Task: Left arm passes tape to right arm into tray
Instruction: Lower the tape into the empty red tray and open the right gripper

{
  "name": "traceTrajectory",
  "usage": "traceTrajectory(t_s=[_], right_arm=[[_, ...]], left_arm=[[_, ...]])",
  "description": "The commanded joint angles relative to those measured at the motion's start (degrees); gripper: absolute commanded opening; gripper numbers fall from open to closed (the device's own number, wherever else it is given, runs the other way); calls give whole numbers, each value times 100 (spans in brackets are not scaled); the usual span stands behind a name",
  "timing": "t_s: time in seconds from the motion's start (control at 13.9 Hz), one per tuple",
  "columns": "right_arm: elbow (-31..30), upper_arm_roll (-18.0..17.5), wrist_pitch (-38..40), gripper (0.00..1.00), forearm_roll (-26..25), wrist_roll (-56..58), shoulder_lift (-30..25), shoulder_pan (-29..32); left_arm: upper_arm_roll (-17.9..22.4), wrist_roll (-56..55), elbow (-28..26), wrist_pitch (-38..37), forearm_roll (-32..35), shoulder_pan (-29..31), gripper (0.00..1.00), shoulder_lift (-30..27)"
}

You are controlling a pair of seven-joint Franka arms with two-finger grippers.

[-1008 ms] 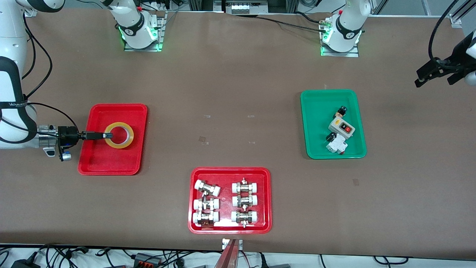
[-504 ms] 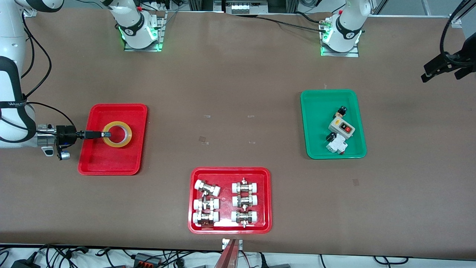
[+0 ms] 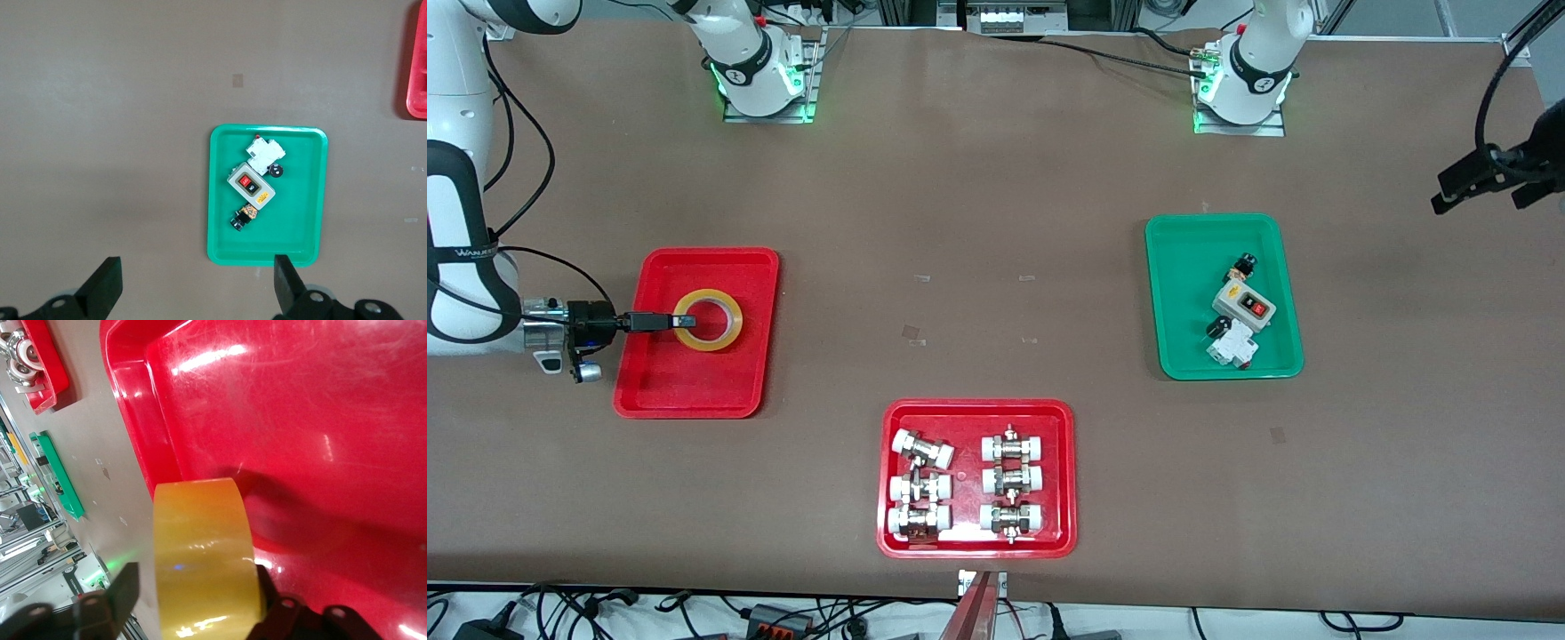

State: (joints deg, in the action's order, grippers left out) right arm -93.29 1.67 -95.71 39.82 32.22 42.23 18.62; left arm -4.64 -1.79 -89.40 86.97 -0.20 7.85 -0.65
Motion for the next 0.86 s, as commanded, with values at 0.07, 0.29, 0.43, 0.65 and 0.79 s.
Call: traceTrajectory(t_s=[0.07, 0.29, 0.43, 0.65, 0.79], right_arm=[[-23, -87, -254, 100, -324, 100, -30, -60], [-32, -87, -562, 100, -764, 100, -91, -270], [-40, -79, -702, 100, -905, 100, -144, -446], [-49, -79, -957, 100, -1466, 100, -275, -648], [-49, -79, -1028, 100, -1888, 83, -460, -710]], left_arm=[[-10, 74, 793, -575, -24, 6, 100, 504], [-37, 100, 802, -567, 3, -29, 100, 504], [-37, 109, 802, -506, -6, -38, 100, 522], [-37, 83, 811, -505, -6, -38, 100, 522], [-37, 30, 793, -549, 29, -47, 100, 591]])
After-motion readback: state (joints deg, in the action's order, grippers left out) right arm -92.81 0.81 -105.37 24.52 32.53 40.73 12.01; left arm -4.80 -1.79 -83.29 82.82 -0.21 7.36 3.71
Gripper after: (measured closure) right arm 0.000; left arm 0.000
